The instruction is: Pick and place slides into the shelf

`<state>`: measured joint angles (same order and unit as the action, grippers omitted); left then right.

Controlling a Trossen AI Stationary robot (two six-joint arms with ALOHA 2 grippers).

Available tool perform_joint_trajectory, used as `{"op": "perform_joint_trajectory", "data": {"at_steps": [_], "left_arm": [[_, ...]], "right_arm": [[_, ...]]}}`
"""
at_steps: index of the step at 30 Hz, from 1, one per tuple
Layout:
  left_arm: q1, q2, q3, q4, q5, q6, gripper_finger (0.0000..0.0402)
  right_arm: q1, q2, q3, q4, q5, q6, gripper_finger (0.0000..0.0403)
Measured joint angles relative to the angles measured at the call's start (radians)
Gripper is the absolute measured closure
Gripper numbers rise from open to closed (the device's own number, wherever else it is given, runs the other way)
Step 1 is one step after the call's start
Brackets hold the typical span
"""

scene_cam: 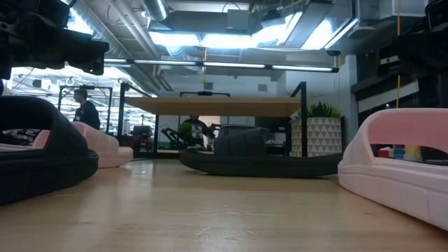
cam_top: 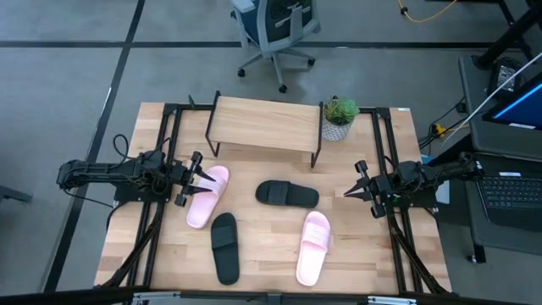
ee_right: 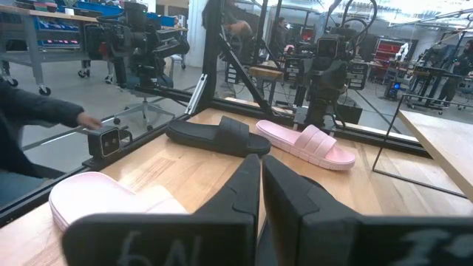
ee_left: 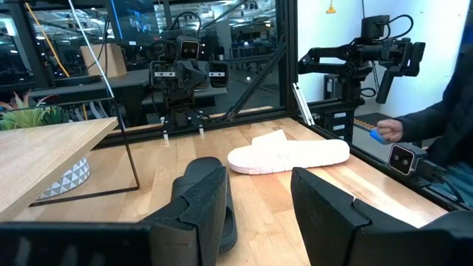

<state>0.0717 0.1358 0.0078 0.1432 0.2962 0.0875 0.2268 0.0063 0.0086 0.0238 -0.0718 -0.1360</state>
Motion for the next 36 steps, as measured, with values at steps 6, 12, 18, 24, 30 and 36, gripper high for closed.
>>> {"op": "perform_joint_trajectory", "data": {"at_steps": [6, 12, 18, 24, 30, 36], "left_arm": [[0.0, 0.0, 0.0, 0.0, 0.0, 0.0, 0.0257], [0.0, 0.0, 0.0, 0.0, 0.0, 0.0, 0.0256], [0.0, 0.0, 0.0, 0.0, 0.0, 0.0, 0.0256], [0.0, 0.0, 0.0, 0.001, 0.0, 0.0, 0.0256], [0.0, 0.0, 0.0, 0.032, 0.0, -0.007, 0.0256], [0.0, 0.0, 0.0, 0.039, 0.0, -0.007, 0.0256]], "right_arm": [[0.0, 0.0, 0.0, 0.0, 0.0, 0.0, 0.0382], [0.0, 0.0, 0.0, 0.0, 0.0, 0.0, 0.0382], [0.0, 0.0, 0.0, 0.0, 0.0, 0.0, 0.0382], [0.0, 0.0, 0.0, 0.023, -0.001, 0.001, 0.0382], [0.0, 0.0, 0.0, 0.023, -0.001, 0.0, 0.0382], [0.0, 0.0, 0.0, 0.022, -0.001, 0.001, 0.0382]]}}
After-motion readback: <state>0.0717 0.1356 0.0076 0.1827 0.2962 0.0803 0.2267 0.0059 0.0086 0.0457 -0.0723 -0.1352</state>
